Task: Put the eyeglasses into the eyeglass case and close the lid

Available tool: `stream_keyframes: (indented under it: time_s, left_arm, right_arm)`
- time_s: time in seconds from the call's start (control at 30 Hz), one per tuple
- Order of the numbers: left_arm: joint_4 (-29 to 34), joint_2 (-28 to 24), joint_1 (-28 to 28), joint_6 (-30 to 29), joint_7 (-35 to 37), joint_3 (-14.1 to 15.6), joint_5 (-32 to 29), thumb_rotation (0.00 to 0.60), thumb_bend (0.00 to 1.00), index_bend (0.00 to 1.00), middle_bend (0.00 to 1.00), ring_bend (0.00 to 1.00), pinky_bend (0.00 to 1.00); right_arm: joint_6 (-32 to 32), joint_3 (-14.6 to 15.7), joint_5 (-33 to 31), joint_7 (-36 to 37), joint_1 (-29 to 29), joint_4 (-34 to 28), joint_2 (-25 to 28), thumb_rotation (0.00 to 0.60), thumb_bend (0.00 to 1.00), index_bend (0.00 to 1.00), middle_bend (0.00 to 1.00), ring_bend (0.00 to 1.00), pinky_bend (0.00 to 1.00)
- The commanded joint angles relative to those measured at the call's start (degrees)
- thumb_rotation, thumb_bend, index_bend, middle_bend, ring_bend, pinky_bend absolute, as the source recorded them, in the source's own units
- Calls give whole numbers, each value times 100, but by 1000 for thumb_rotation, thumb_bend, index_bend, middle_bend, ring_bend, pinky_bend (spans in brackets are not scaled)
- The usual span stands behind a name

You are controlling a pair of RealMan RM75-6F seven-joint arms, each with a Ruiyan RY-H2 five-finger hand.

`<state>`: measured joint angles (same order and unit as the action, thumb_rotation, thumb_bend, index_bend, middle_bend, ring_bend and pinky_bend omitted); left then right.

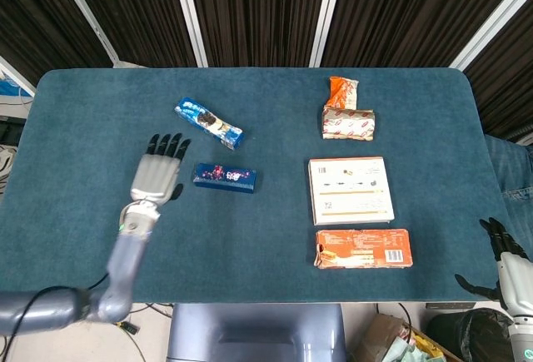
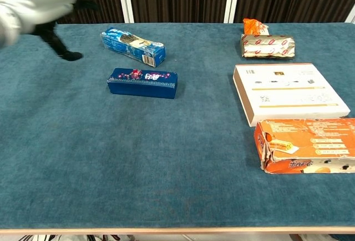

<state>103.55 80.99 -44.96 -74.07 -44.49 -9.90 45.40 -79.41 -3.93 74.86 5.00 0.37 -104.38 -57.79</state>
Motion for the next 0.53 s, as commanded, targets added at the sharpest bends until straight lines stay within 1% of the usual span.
stream_keyframes:
  time_s: [0.03,0.07,0.13,0.23,0.4,0.53]
  left_arm:
    - [735,-877,845,-588,904,636,1053,600,273,66,24,0,17]
    - [815,-1057,1037,-725,1134,770,1317,600,273,66,24,0,17]
    - [897,-1317,1308,-880,1443,965,1624,600,273,66,23,0,17]
    - [1020,-1711,1690,-1041,1856,1252,1954,600,273,66,22,0,17]
    - [896,-2029,2183,-1306,2600,1537,2621,600,273,66,22,0,17]
    - [745,-2130,2448,-1438,2954,1668,3008,600,273,66,22,0,17]
  right_arm:
    - [-35,7,53,-34,-1,34,-24,600,255,99,58,124,161]
    - [-47,12,71,-42,-3,45,-32,600,255,99,57,124,161]
    - [-69,15,104,-57,-5,62,-38,600,255,99,55,124,161]
    - [-133,15,201,-84,-5,116,-50,600,253,98,50,123,161]
    - [-381,14,543,-53,-25,281,-128,600,236,98,43,121,161]
    - [-655,15,906,9,-46,524,-232,600,219,96,39,117,161]
